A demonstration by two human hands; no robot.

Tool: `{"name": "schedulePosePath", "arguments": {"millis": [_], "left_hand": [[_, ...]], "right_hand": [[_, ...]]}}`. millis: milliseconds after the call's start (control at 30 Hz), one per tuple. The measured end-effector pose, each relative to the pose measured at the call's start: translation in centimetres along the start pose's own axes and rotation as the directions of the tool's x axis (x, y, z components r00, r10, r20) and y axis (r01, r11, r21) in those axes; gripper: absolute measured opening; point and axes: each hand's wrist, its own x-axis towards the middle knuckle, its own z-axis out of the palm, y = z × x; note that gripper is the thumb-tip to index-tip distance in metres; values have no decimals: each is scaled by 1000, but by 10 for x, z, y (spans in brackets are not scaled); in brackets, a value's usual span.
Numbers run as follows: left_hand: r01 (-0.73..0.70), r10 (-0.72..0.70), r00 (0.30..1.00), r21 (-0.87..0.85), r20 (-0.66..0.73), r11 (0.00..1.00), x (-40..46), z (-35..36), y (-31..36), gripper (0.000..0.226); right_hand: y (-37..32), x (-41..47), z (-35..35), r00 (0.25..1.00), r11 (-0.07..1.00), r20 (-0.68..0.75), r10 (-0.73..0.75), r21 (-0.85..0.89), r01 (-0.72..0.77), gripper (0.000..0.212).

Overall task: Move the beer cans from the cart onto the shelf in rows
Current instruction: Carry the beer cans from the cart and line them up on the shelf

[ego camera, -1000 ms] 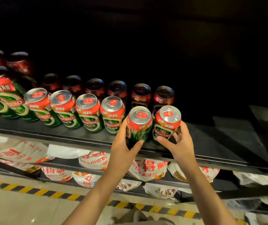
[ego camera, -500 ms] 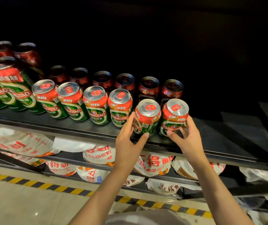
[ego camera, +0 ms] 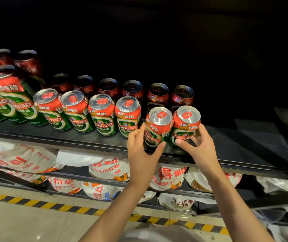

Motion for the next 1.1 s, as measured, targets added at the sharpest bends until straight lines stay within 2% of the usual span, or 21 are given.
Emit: {"name": "schedulePosePath", "arguments": {"millis": [100,233,333,500,633,900,1000,1100], "left_hand": [[-15,16,999,-18,38,1000,-1,-4,-6,67],[38,-32,997,-83,73,996,-2,-6,-6,68],[42,-39,999,-130,26,991,-2,-5,-1,67],[8,-14,995,-67,-94,998,1,6,2,69],[60,-71,985,-71,-159,996,1,13,7,64],[8,-7,993,8,-115,1000,-1,8,-1,65],[16,-17,989,-11,-146,1000,-1,7,-1,61],[28,-33,982,-31,-186,999,1,10,1,59]], "right_hand": [[-2,-1,-1,1000,1000,-4,-4,-5,4,65],[-1,-1,-2,1000,1000,15,-10,-6,10,62],[-2,-2,-1,1000,1000,10,-18,-6,18,61],[-2,-3,-2,1000,1000,8,-28,0,28,58],[-2,-2,-2,1000,1000,0,-19,-3,19,58],[1,-3,-2,999,998,-8,-53,-28,53,57],[0,-3,0,999,999,-28,-44,-17,43,56],[1,-3,6,996,999,-81,-26,-49,22,63]]}}
